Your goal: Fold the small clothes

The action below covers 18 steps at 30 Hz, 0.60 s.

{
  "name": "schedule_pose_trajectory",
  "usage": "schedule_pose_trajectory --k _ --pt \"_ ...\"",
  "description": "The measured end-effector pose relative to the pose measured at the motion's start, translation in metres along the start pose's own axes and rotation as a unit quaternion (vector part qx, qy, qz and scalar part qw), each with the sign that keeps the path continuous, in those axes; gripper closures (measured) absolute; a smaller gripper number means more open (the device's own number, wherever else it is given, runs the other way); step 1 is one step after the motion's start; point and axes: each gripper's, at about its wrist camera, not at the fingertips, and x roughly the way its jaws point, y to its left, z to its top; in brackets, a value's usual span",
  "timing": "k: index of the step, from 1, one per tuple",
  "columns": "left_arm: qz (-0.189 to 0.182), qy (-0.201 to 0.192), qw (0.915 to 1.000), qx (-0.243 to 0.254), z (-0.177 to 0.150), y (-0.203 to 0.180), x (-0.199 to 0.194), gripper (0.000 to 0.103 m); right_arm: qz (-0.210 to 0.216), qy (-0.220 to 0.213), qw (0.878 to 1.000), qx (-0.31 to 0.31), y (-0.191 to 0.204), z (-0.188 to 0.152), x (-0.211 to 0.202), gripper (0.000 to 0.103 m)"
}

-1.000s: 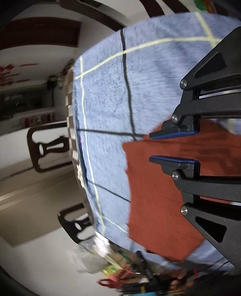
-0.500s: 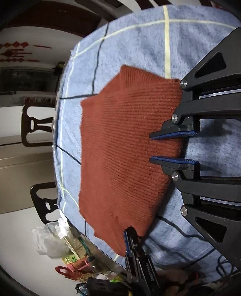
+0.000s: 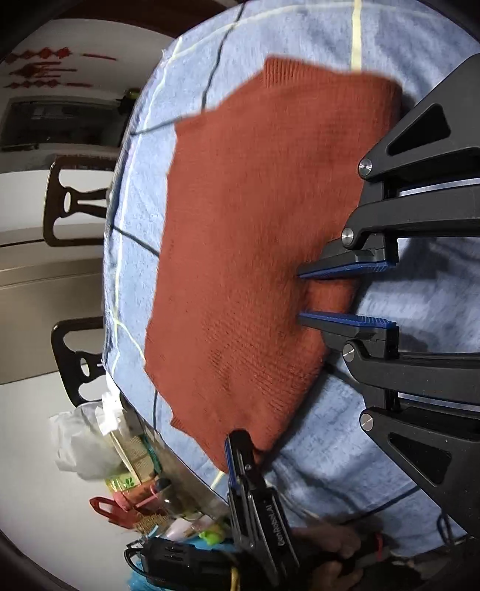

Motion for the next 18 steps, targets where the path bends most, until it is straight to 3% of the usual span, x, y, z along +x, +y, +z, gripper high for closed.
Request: schedule_pose_trajectory --k 2,6,9,18 --pt "-0.008 -0.010 0.9999 -0.009 0.001 0.004 -0.007 0.087 -0.022 -0.009 1.000 0.014 -0.016 -0.004 -0.014 0.085" --pt "0.015 -0.018 0.9996 -0.017 0.001 0.016 -0.009 0.087 -0.080 -0.002 0.994 0.072 -0.059 -0.018 -0.023 0.084" --pt "0.007 -0.014 0.9995 -0.029 -0.006 0.024 -0.002 0.087 -0.050 -0.017 0.992 0.115 -0.078 -0.028 -0.026 0.085" --pt "0.023 -0.026 0.9988 -0.033 -0.001 0.024 -0.015 0.087 -0.085 -0.024 0.992 0.095 -0.066 -0.019 -0.033 0.085"
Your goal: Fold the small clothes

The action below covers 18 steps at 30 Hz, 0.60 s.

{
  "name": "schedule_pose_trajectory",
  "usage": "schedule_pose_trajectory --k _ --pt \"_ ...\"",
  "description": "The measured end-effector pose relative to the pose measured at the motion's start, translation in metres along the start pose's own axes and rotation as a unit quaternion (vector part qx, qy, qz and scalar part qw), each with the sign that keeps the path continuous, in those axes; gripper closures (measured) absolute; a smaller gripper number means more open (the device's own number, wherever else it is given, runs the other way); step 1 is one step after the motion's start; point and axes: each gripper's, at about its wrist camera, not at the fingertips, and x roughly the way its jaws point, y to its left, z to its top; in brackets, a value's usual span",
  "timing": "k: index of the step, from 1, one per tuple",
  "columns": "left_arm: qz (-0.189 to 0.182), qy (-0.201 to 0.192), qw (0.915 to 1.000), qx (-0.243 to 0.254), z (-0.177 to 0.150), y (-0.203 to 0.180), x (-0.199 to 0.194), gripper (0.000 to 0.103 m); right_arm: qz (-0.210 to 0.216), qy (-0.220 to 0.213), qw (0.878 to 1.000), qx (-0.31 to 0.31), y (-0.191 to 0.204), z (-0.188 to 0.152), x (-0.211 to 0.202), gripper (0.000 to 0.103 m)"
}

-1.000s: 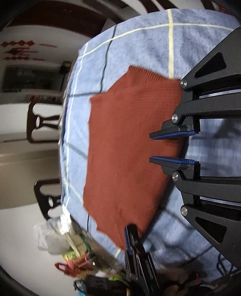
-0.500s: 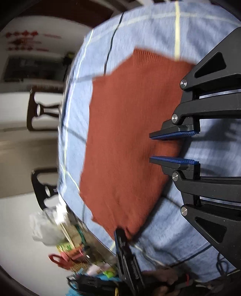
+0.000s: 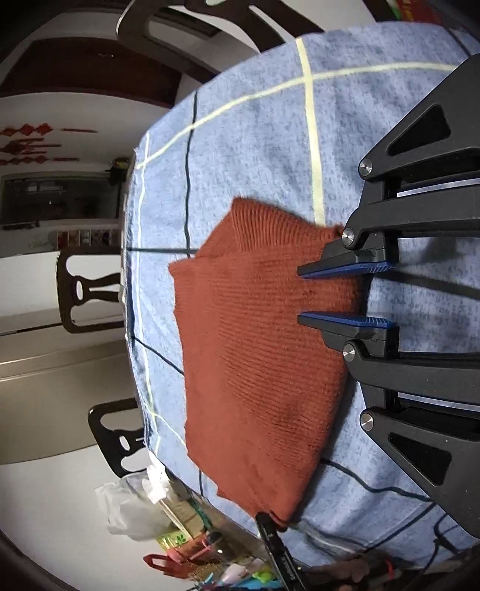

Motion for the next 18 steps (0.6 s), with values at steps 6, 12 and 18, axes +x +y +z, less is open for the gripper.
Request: schedule_pose_trajectory --k 6,12,18 --pt "0.016 0.007 0.9998 0.003 -0.005 -0.002 0.009 0.087 0.005 0.008 1.000 0.013 -0.008 -0.003 0.009 0.085" --pt "0.023 0.007 0.9997 0.011 0.005 -0.006 0.005 0.087 -0.002 0.001 1.000 0.000 -0.005 0.010 0.005 0.085" --pt "0.040 -0.002 0.9990 0.018 0.019 -0.005 0.014 0.087 -0.017 0.015 1.000 0.005 -0.011 0.016 0.023 0.085"
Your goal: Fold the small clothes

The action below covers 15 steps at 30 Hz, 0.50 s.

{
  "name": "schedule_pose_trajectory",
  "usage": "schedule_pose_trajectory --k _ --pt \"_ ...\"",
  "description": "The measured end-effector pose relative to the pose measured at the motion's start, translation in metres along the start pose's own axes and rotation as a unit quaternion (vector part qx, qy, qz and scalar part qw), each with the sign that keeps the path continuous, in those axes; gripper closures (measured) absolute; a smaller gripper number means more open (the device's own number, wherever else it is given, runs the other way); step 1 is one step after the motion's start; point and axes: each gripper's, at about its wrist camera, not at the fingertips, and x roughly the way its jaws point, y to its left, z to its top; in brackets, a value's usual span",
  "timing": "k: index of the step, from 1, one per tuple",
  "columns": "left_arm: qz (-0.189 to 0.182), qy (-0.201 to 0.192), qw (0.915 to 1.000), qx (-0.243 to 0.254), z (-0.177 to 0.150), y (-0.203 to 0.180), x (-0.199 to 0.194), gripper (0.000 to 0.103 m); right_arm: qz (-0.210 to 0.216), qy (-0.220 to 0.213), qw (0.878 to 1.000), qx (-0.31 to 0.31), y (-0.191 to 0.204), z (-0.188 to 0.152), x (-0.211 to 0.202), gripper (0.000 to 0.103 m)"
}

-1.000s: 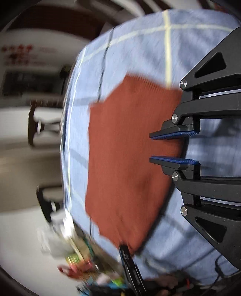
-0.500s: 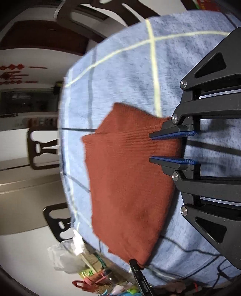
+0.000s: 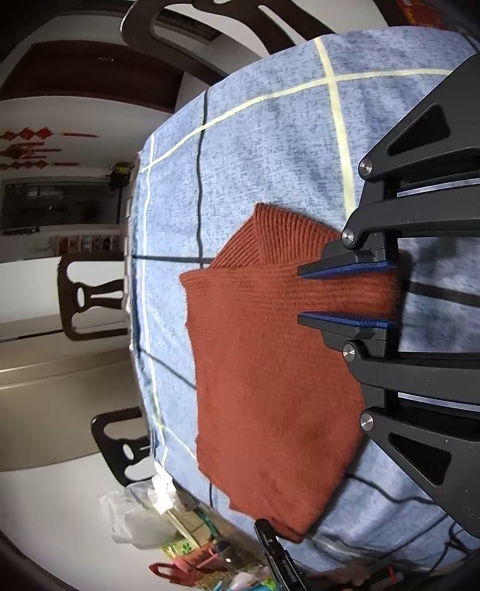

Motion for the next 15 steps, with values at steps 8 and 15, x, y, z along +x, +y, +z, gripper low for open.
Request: schedule_pose_trajectory --k 8,15 --pt "0.006 0.005 1.0000 -0.004 -0.0073 0.0010 0.0111 0.087 0.000 -0.008 1.000 -0.007 -0.0005 -0.0029 0.0020 0.085" --pt "0.013 0.006 0.9999 0.003 -0.0071 -0.0019 0.0107 0.087 0.002 -0.004 1.000 -0.010 -0.0001 0.0004 0.0020 0.084"
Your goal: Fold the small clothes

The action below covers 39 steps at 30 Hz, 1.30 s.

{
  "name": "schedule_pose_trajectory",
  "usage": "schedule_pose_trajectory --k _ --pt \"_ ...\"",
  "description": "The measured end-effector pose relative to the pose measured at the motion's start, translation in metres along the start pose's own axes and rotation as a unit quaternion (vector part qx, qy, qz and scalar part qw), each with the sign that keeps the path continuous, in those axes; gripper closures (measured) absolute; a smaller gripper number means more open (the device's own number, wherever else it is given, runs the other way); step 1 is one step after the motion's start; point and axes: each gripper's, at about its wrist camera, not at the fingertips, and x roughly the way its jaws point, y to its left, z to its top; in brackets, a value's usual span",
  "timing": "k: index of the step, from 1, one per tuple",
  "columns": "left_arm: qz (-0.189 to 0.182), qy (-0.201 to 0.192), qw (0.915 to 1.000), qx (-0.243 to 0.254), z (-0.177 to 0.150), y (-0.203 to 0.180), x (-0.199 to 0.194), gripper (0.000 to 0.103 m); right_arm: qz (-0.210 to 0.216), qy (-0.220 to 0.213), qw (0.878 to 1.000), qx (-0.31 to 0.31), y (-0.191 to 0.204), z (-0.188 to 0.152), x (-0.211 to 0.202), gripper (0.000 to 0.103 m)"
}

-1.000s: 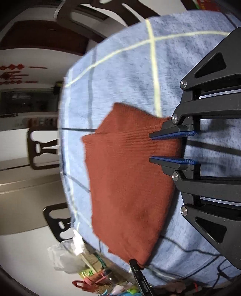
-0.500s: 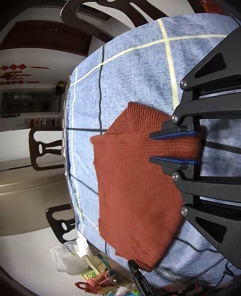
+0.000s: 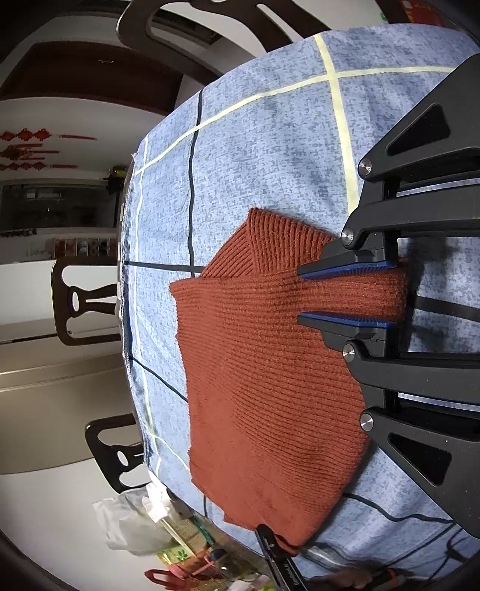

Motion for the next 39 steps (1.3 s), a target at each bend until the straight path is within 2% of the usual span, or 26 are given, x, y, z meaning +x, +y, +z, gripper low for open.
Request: schedule_pose_trajectory --k 6,18,30,32,34,39 --pt "0.009 0.008 0.9999 0.005 0.004 -0.003 -0.003 0.087 -0.003 -0.005 1.000 -0.005 0.003 0.002 -0.010 0.083" --pt "0.028 -0.002 0.9996 0.010 0.003 -0.001 -0.017 0.086 0.002 -0.010 1.000 -0.003 0.003 -0.006 -0.022 0.082" --pt "0.033 0.007 0.9994 0.000 -0.003 0.010 -0.009 0.073 -0.011 0.005 1.000 -0.001 -0.003 -0.011 -0.012 0.082" --pt "0.031 0.010 0.9995 -0.006 -0.005 0.013 -0.007 0.068 -0.010 0.009 1.000 0.005 -0.008 -0.011 -0.011 0.077" --pt "0.021 0.012 0.9996 -0.016 -0.005 0.017 -0.006 0.066 -0.019 0.009 1.000 0.009 -0.011 -0.011 -0.012 0.063" --pt "-0.014 0.016 0.9981 -0.057 0.001 0.036 -0.005 0.065 0.013 0.004 0.999 0.031 -0.020 -0.009 -0.015 0.063"
